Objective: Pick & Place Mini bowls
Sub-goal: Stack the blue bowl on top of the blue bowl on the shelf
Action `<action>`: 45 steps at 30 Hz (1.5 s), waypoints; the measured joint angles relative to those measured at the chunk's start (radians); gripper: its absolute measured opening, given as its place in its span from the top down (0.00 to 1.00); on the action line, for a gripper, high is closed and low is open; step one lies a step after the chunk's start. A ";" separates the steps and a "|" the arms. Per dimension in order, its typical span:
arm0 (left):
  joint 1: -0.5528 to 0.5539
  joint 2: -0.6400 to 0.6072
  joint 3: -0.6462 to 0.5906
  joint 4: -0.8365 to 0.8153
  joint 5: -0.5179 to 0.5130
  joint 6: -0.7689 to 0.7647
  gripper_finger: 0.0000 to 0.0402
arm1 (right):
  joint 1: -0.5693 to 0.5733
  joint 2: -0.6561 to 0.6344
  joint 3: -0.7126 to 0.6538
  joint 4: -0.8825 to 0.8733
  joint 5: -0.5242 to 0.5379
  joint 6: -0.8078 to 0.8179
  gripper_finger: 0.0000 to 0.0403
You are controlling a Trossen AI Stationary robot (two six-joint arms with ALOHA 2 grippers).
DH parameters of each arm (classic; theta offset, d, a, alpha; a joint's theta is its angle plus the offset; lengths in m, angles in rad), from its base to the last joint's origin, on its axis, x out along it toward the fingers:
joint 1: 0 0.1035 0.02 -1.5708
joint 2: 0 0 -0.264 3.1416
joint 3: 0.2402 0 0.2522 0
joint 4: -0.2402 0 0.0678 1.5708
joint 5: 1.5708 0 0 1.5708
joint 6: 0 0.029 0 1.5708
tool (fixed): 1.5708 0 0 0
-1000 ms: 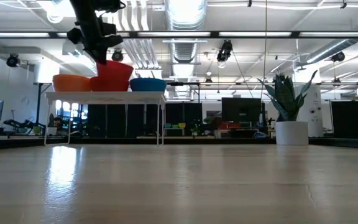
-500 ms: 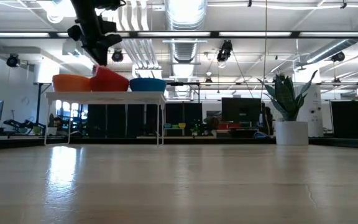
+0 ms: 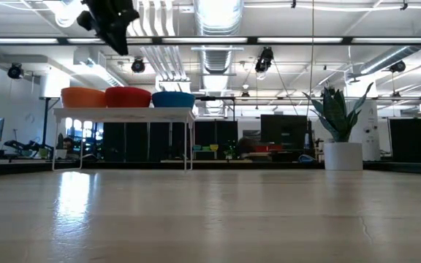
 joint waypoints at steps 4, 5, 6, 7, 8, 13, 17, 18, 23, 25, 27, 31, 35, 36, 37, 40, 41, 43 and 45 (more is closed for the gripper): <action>-0.112 -0.059 -0.026 0.004 -0.015 -0.001 0.90 | 0.006 0.000 -0.002 -0.049 0.000 0.136 0.98; -0.144 -0.071 -0.032 0.005 -0.024 -0.008 0.92 | 0.007 0.000 -0.004 -0.055 0.000 0.169 0.98; -0.177 -0.082 -0.038 0.006 -0.032 -0.019 0.95 | 0.009 0.000 -0.004 -0.065 -0.001 0.206 0.98; -0.212 -0.094 -0.043 0.005 -0.046 -0.032 0.97 | 0.013 0.000 -0.004 -0.078 -0.002 0.248 0.98; -0.247 -0.105 -0.047 0.007 -0.056 -0.040 0.99 | 0.013 0.000 -0.005 -0.093 -0.003 0.292 0.98; -0.439 -0.149 -0.081 0.011 -0.088 -0.044 0.99 | 0.024 0.000 -0.021 -0.182 -0.086 0.545 0.98; -0.590 -0.166 -0.115 0.037 -0.088 -0.006 1.00 | 0.029 0.000 -0.065 -0.200 -0.195 0.733 0.98; -0.624 -0.168 -0.125 0.046 -0.088 0.009 1.00 | 0.032 0.000 -0.079 -0.199 -0.227 0.781 0.98; -0.774 -0.172 -0.169 0.092 -0.082 0.065 1.00 | 0.049 0.000 -0.161 -0.196 -0.388 0.956 0.98; -0.814 -0.172 -0.171 0.096 -0.082 0.066 1.00 | 0.054 0.000 -0.192 -0.196 -0.431 1.021 0.98; -0.841 -0.172 -0.171 0.103 -0.083 0.066 1.00 | 0.058 0.000 -0.217 -0.195 -0.455 1.071 0.98; -0.862 -0.172 -0.171 0.114 -0.083 0.065 1.00 | 0.063 0.000 -0.254 -0.187 -0.493 1.179 0.98; -0.862 -0.174 -0.171 0.114 -0.083 0.064 1.00 | 0.075 0.000 -0.278 -0.175 -0.509 1.214 0.98; -0.862 -0.174 -0.171 0.114 -0.083 0.064 1.00 | 0.079 0.000 -0.286 -0.163 -0.511 1.231 0.98; -0.862 -0.174 -0.171 0.114 -0.083 0.064 1.00 | 0.083 0.000 -0.295 -0.147 -0.512 1.250 0.97; -0.862 -0.173 -0.171 0.114 -0.083 0.064 1.00 | 0.093 0.000 -0.315 -0.123 -0.531 1.288 0.94; -0.862 -0.173 -0.171 0.114 -0.083 0.064 1.00 | 0.097 0.000 -0.319 -0.117 -0.532 1.293 0.93; -0.862 -0.173 -0.171 0.114 -0.083 0.064 1.00 | 0.105 0.000 -0.323 -0.113 -0.534 1.310 0.89; -0.862 -0.173 -0.171 0.113 -0.083 0.064 1.00 | 0.115 0.000 -0.325 -0.113 -0.533 1.339 0.85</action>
